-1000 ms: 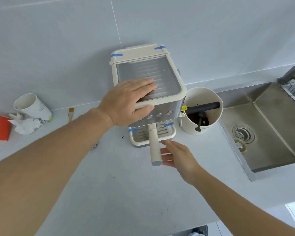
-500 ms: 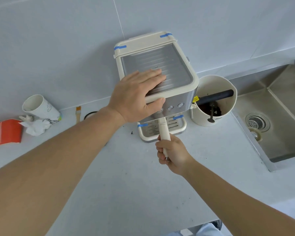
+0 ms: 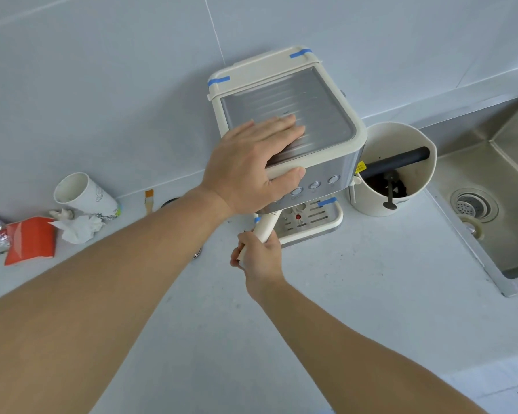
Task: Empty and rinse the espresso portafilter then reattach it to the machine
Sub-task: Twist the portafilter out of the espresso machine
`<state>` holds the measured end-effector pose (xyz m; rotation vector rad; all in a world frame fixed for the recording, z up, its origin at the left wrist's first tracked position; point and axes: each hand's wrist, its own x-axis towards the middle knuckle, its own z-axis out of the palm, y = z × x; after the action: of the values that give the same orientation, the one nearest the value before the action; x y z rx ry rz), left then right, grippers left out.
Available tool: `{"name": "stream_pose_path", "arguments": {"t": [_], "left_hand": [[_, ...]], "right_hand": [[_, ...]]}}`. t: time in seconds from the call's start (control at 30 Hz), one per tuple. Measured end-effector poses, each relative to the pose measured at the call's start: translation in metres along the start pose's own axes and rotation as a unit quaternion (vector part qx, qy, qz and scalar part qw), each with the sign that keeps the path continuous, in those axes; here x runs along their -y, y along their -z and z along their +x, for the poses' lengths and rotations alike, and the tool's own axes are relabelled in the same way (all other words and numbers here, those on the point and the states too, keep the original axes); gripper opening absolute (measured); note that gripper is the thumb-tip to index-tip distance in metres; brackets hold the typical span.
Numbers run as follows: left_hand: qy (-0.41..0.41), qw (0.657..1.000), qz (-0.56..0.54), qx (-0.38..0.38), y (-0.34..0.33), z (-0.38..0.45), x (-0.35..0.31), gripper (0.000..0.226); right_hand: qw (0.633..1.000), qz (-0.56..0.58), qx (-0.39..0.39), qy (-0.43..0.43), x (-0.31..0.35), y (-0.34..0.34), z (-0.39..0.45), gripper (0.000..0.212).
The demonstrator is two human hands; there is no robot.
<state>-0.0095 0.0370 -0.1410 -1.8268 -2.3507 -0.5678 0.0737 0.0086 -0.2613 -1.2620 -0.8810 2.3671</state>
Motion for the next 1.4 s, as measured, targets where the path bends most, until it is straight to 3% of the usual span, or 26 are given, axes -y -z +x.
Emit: {"name": "stream_pose_path", "arguments": {"t": [0.33, 0.57, 1.0, 1.4], "left_hand": [[-0.003, 1.0, 0.004, 0.007, 0.002, 0.0, 0.001, 0.063], [-0.005, 1.0, 0.008, 0.005, 0.001, 0.001, 0.001, 0.062], [-0.009, 1.0, 0.015, 0.016, 0.002, 0.0, 0.003, 0.061], [0.014, 0.999, 0.012, 0.046, 0.008, -0.001, -0.003, 0.063]], "right_hand": [[0.999, 0.038, 0.008, 0.007, -0.005, -0.017, 0.011, 0.012], [0.993, 0.092, 0.027, -0.071, -0.014, -0.008, 0.007, 0.013], [0.988, 0.025, 0.057, -0.138, -0.032, 0.069, -0.033, 0.02], [0.982, -0.076, 0.104, -0.141, 0.005, 0.163, -0.088, 0.019]]}}
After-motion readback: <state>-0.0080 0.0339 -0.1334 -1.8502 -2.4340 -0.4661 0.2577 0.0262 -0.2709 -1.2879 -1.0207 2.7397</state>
